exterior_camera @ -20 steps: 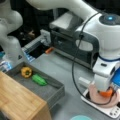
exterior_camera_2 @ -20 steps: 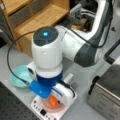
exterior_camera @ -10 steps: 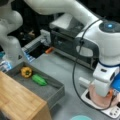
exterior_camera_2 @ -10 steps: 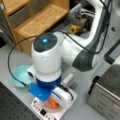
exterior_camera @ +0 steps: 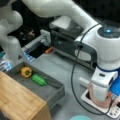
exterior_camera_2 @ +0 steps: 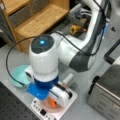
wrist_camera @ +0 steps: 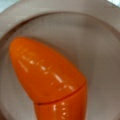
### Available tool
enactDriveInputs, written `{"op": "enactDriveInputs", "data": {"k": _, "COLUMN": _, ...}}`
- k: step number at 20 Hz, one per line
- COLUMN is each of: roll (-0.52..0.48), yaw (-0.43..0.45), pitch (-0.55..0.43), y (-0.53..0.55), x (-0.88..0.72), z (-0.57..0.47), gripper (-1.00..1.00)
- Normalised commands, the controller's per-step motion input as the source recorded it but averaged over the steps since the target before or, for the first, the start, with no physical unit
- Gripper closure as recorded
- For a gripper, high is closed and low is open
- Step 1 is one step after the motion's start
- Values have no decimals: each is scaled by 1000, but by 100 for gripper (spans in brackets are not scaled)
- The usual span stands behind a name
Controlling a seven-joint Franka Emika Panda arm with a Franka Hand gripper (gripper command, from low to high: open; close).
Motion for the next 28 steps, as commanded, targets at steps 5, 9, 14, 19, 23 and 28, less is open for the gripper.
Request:
{"op": "enactDriveInputs", "data": {"k": 5, "roll": -231, "yaw": 129, "pitch": -133, "y": 23, "x": -141, "z": -228, "gripper": -100}}
{"op": "enactDriveInputs", "data": {"k": 9, "roll": -254, "yaw": 118, "pitch": -148, "y": 36, "x": -210, "z": -210, "gripper": -100}}
{"op": "enactDriveInputs", "data": {"k": 14, "roll": -272, "yaw": 107, "pitch": -176, "y": 47, "x": -253, "z": -202, "gripper": -100}}
{"op": "enactDriveInputs", "data": {"k": 19, "roll": -282, "yaw": 94, "pitch": -198, "y": 46, "x": -318, "z": -181, "gripper": -100}}
{"op": "enactDriveInputs", "data": {"k": 23, "roll": -305, "yaw": 65, "pitch": -195, "y": 72, "x": -357, "z": -155, "gripper": -100}}
{"op": "enactDriveInputs", "data": {"k": 28, "roll": -323, "yaw": 59, "pitch": -210, "y": 89, "x": -302, "z": -155, "gripper": -100}}
